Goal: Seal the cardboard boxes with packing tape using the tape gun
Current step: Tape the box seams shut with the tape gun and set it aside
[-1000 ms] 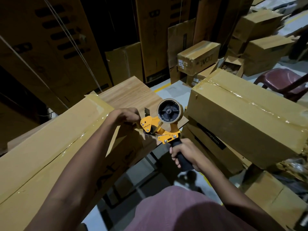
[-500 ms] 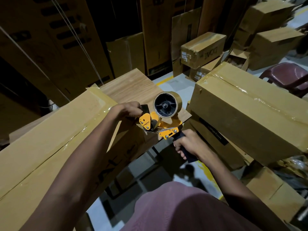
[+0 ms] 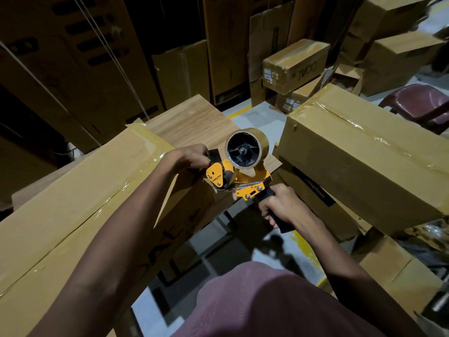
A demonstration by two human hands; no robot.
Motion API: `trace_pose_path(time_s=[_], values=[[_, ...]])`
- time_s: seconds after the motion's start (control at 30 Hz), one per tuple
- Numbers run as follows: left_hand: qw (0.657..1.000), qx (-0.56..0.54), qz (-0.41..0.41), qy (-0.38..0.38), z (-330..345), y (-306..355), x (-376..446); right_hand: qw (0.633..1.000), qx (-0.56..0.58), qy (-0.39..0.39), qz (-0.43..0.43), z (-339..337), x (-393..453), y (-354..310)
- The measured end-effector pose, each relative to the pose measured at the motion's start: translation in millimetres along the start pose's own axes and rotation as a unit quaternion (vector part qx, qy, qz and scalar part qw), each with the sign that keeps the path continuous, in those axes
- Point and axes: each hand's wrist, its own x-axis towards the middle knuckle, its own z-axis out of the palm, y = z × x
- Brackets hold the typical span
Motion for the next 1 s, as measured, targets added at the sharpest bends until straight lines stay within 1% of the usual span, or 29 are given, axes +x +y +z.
trace_pose_path(time_s=[0.17, 0.3, 0.6, 0.87, 1.0], values=[[1.000, -0.010, 0.019, 0.004, 1.0, -5.8, 1.1, 0.999, -0.033, 0.017, -0.006, 2.0, 1.2, -4.0], [0.999, -0.027, 0.037, 0.010, 1.6, -13.0, 4.5, 0.999, -0.026, 0.022, 0.003, 5.6, -0.2, -2.0], [0.995, 0.051, 0.056, 0.058, 4.6, -19.8, 14.9, 0.997, -0.062, 0.053, 0.007, 22.1, -9.0, -5.5], [0.994, 0.055, 0.056, 0.075, 6.2, -25.7, 26.3, 0.994, -0.070, 0.078, 0.016, 31.6, -12.9, -5.7], [0.991, 0.062, 0.078, 0.095, 9.8, -27.0, 28.4, 0.995, -0.061, 0.081, 0.023, 30.6, -11.2, -3.2]])
